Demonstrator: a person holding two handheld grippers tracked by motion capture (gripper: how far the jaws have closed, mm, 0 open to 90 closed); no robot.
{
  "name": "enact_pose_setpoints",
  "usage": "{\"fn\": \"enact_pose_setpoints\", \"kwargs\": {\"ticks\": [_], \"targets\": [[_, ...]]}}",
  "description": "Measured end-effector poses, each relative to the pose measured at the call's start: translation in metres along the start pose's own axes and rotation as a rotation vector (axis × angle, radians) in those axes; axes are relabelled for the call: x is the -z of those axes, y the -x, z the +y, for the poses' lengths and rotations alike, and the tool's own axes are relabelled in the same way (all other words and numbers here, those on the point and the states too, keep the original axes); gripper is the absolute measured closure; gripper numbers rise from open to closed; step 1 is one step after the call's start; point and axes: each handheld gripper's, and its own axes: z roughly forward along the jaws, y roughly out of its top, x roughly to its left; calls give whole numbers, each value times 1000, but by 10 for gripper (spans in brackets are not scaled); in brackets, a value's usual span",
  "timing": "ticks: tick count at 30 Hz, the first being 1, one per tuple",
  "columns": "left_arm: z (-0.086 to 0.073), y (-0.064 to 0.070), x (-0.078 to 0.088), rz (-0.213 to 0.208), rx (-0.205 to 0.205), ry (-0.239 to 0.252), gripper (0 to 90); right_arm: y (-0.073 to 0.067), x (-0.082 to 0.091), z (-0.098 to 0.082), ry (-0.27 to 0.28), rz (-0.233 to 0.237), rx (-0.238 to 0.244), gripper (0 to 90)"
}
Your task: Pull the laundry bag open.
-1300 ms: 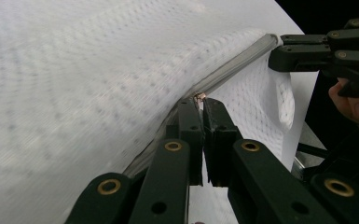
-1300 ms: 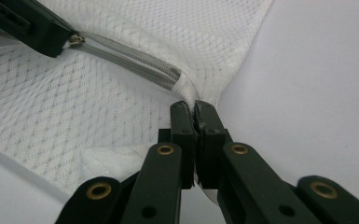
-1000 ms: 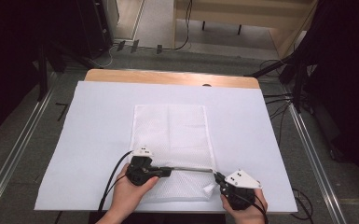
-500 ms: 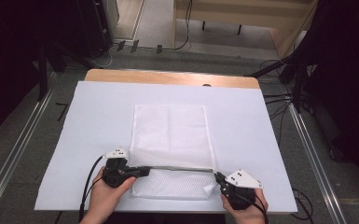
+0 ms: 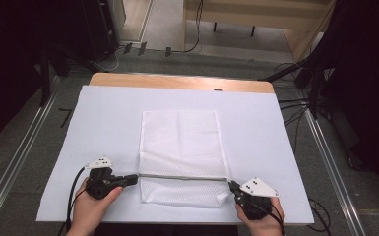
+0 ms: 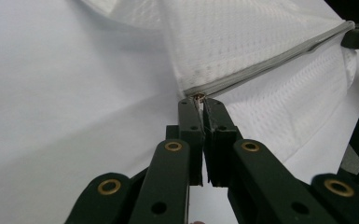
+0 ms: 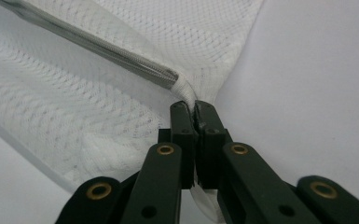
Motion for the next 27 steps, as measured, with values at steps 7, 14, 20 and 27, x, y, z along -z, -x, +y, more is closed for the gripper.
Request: {"fn": "enact_pose_setpoints", "kwargs": {"ticks": [7,14,20,27], "targets": [[-6,-1,5,1,-48,11,869,-5,-2,2,-8,2,23,892],[-9,-2,26,68,-99,219,403,1,-4,-1,48,80,-6,623],[-9,-5,41,102,-112,286,123,10,-2,2,72,76,-23,268],[-12,-22,65,95,-121,336,9,32,8,6,115,48,-64,35]]}}
